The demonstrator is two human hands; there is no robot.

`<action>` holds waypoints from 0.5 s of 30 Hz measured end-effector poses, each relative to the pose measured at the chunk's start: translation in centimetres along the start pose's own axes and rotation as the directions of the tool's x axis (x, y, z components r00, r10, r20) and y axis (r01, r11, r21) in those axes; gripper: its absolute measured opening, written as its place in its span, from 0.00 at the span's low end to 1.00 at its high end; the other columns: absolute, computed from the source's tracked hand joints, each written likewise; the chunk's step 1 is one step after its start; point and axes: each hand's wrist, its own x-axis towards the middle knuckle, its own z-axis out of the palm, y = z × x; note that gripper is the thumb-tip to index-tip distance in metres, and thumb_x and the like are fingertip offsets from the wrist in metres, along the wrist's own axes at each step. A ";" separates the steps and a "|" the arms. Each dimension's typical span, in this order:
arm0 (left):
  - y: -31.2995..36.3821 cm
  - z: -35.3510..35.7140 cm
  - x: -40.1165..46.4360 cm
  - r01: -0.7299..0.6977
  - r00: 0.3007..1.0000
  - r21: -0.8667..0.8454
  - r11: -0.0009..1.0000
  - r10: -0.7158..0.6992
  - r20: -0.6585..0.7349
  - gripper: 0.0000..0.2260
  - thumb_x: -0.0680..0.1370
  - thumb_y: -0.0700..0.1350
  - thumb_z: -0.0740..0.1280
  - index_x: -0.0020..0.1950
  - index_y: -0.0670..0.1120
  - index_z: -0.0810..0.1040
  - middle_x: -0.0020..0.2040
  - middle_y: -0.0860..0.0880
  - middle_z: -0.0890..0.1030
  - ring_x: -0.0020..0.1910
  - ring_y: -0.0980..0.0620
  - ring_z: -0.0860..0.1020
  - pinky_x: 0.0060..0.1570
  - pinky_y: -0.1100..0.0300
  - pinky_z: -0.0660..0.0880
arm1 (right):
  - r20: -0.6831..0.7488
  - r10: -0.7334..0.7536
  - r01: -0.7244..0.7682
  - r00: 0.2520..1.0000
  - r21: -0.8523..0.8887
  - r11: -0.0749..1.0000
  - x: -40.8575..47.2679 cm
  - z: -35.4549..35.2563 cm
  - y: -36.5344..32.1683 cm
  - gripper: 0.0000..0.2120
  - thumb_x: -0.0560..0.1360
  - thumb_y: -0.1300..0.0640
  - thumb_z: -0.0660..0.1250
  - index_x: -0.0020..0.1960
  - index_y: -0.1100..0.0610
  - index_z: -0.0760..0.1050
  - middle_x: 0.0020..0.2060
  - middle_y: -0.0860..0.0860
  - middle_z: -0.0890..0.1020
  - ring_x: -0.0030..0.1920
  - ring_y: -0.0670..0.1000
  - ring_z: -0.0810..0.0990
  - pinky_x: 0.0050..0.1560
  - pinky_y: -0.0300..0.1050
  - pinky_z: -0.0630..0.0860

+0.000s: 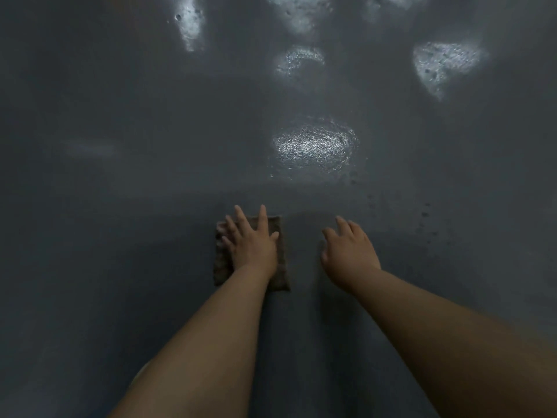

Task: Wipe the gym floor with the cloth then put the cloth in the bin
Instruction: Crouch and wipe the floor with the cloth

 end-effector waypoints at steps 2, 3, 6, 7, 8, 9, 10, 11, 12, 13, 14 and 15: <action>-0.1 1.0 1.2 0.045 0.999 0.007 0.999 -0.045 -0.010 0.29 0.81 0.59 0.51 0.78 0.54 0.42 0.77 0.40 0.36 0.75 0.38 0.38 0.72 0.39 0.43 | -0.028 -0.021 0.020 0.999 -0.019 1.000 0.7 0.4 1.2 0.22 0.81 0.52 0.54 0.74 0.55 0.59 0.77 0.56 0.49 0.76 0.58 0.49 0.75 0.51 0.49; -0.2 1.6 1.6 0.072 0.997 0.017 0.997 -0.072 -0.012 0.30 0.81 0.60 0.51 0.78 0.54 0.42 0.77 0.40 0.37 0.75 0.38 0.38 0.71 0.40 0.42 | -0.035 -0.031 0.030 0.999 -0.027 0.999 1.0 0.5 1.7 0.22 0.81 0.52 0.54 0.73 0.55 0.59 0.77 0.56 0.48 0.76 0.58 0.49 0.75 0.51 0.49; -0.4 3.8 0.9 0.074 0.996 0.067 0.995 -0.071 -0.050 0.32 0.80 0.62 0.50 0.78 0.52 0.40 0.77 0.39 0.38 0.75 0.38 0.39 0.72 0.41 0.40 | -0.036 -0.025 0.024 0.999 -0.026 0.999 1.6 1.0 2.8 0.21 0.81 0.52 0.54 0.73 0.55 0.59 0.77 0.56 0.47 0.76 0.58 0.49 0.74 0.51 0.49; -0.3 4.9 0.1 0.051 0.997 0.087 0.995 -0.045 -0.069 0.33 0.80 0.62 0.51 0.78 0.50 0.40 0.77 0.38 0.40 0.76 0.37 0.41 0.72 0.41 0.40 | -0.041 -0.011 0.010 0.999 -0.019 1.000 1.7 1.2 3.1 0.21 0.81 0.52 0.53 0.73 0.54 0.59 0.77 0.56 0.47 0.76 0.58 0.49 0.75 0.52 0.49; 0.0 5.9 -0.8 0.018 0.995 0.107 0.994 -0.007 -0.101 0.33 0.80 0.62 0.52 0.78 0.49 0.42 0.77 0.36 0.44 0.75 0.35 0.45 0.72 0.41 0.42 | -0.046 0.005 -0.006 0.999 -0.010 1.000 1.8 1.3 3.4 0.22 0.81 0.52 0.53 0.73 0.54 0.58 0.77 0.56 0.47 0.76 0.58 0.49 0.75 0.52 0.49; 0.4 6.9 -1.9 -0.021 0.988 0.117 0.993 0.038 -0.147 0.33 0.79 0.61 0.54 0.78 0.48 0.47 0.76 0.34 0.51 0.74 0.33 0.51 0.71 0.40 0.45 | -0.052 0.019 -0.019 0.998 0.001 1.000 1.8 1.5 3.6 0.22 0.81 0.51 0.52 0.74 0.53 0.57 0.77 0.56 0.47 0.76 0.58 0.49 0.75 0.52 0.49; 0.9 7.9 -2.9 -0.069 0.986 0.108 0.992 0.084 -0.147 0.32 0.77 0.61 0.54 0.77 0.48 0.54 0.74 0.33 0.58 0.72 0.32 0.57 0.69 0.40 0.49 | -0.056 0.028 -0.027 0.998 0.009 1.000 1.9 1.6 3.9 0.23 0.81 0.51 0.52 0.75 0.53 0.56 0.77 0.56 0.47 0.76 0.58 0.49 0.75 0.52 0.48; 1.3 8.5 -3.8 -0.120 0.985 0.122 0.985 0.134 -0.108 0.30 0.75 0.61 0.53 0.74 0.49 0.59 0.72 0.34 0.62 0.70 0.33 0.60 0.68 0.41 0.50 | -0.058 0.032 -0.031 0.998 0.012 0.999 1.9 1.7 4.2 0.23 0.81 0.50 0.52 0.75 0.52 0.55 0.77 0.56 0.47 0.76 0.58 0.48 0.75 0.52 0.48; 1.6 8.8 -4.5 -0.162 0.982 0.148 0.976 0.174 -0.071 0.30 0.74 0.61 0.53 0.73 0.49 0.61 0.72 0.36 0.63 0.69 0.34 0.60 0.68 0.42 0.49 | -0.059 0.035 -0.034 0.998 0.010 0.999 2.0 1.7 4.5 0.24 0.82 0.50 0.51 0.76 0.52 0.53 0.77 0.55 0.46 0.76 0.58 0.48 0.75 0.51 0.47; 1.6 8.9 -4.9 -0.212 0.975 0.166 0.963 0.221 -0.038 0.29 0.74 0.61 0.52 0.72 0.50 0.62 0.72 0.38 0.62 0.70 0.35 0.59 0.68 0.43 0.47 | -0.061 0.039 -0.038 0.997 0.007 0.999 2.0 1.7 4.8 0.24 0.82 0.49 0.50 0.77 0.51 0.52 0.77 0.55 0.46 0.76 0.57 0.48 0.74 0.51 0.47; 1.3 8.9 -4.7 -0.272 0.959 0.175 0.946 0.282 -0.037 0.28 0.74 0.60 0.52 0.72 0.51 0.62 0.72 0.40 0.62 0.70 0.35 0.59 0.68 0.44 0.46 | -0.065 0.043 -0.043 0.997 0.001 0.999 2.1 1.7 5.1 0.24 0.82 0.49 0.50 0.77 0.51 0.52 0.77 0.55 0.45 0.76 0.57 0.48 0.74 0.51 0.47; 0.8 8.7 -4.1 -0.333 0.936 0.202 0.921 0.349 -0.045 0.27 0.74 0.60 0.53 0.72 0.52 0.62 0.72 0.41 0.62 0.70 0.36 0.59 0.68 0.44 0.46 | -0.069 0.050 -0.050 0.996 -0.002 0.999 2.2 1.6 5.4 0.25 0.82 0.48 0.50 0.77 0.51 0.51 0.77 0.55 0.45 0.76 0.57 0.48 0.74 0.51 0.46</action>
